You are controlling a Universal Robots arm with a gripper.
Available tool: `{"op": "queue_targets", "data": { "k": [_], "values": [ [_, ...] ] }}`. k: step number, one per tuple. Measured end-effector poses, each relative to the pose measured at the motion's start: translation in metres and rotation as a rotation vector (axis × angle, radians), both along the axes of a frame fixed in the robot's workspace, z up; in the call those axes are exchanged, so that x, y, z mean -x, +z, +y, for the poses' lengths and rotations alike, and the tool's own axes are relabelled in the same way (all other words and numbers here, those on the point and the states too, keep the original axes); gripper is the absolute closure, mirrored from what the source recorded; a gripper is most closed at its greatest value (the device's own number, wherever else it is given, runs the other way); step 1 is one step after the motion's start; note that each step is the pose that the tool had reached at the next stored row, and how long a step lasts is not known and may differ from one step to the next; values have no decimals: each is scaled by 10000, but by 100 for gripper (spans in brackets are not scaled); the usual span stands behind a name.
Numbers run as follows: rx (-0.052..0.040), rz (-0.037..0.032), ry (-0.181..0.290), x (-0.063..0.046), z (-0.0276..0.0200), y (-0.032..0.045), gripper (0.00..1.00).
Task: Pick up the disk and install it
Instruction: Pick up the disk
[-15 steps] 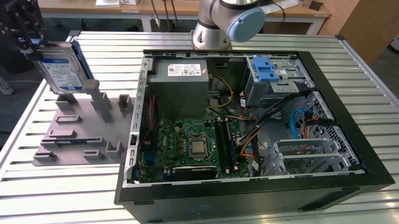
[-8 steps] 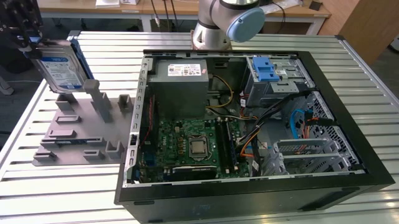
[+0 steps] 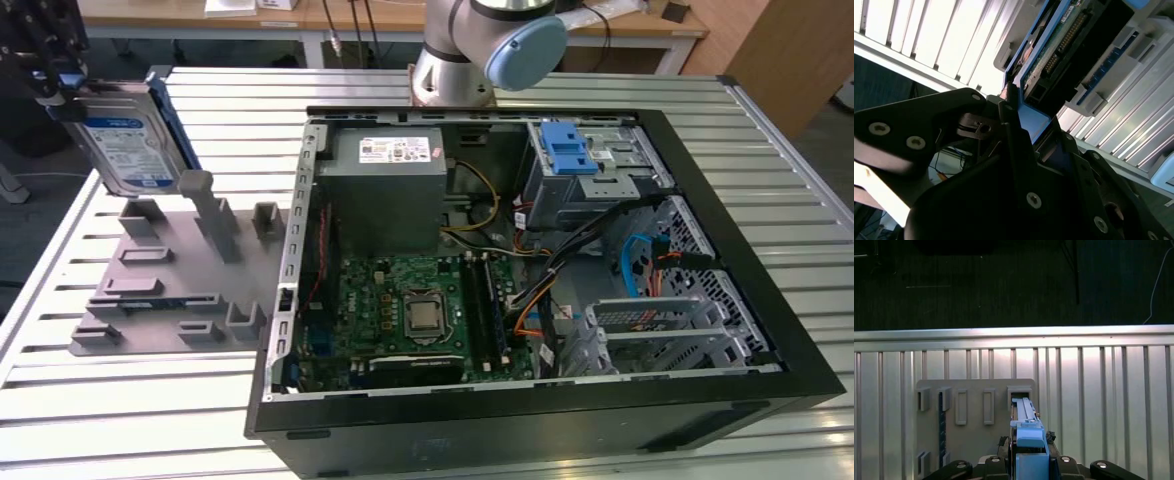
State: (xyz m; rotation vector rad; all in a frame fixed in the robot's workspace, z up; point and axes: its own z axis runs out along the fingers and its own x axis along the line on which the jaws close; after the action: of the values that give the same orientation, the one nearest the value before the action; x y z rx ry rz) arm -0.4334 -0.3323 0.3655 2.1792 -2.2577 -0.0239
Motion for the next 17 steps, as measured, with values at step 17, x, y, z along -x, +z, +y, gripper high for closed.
{"op": "queue_targets", "data": {
  "k": [17],
  "values": [
    [0, 0, 0, 0, 0, 164, 64]
  ]
}}
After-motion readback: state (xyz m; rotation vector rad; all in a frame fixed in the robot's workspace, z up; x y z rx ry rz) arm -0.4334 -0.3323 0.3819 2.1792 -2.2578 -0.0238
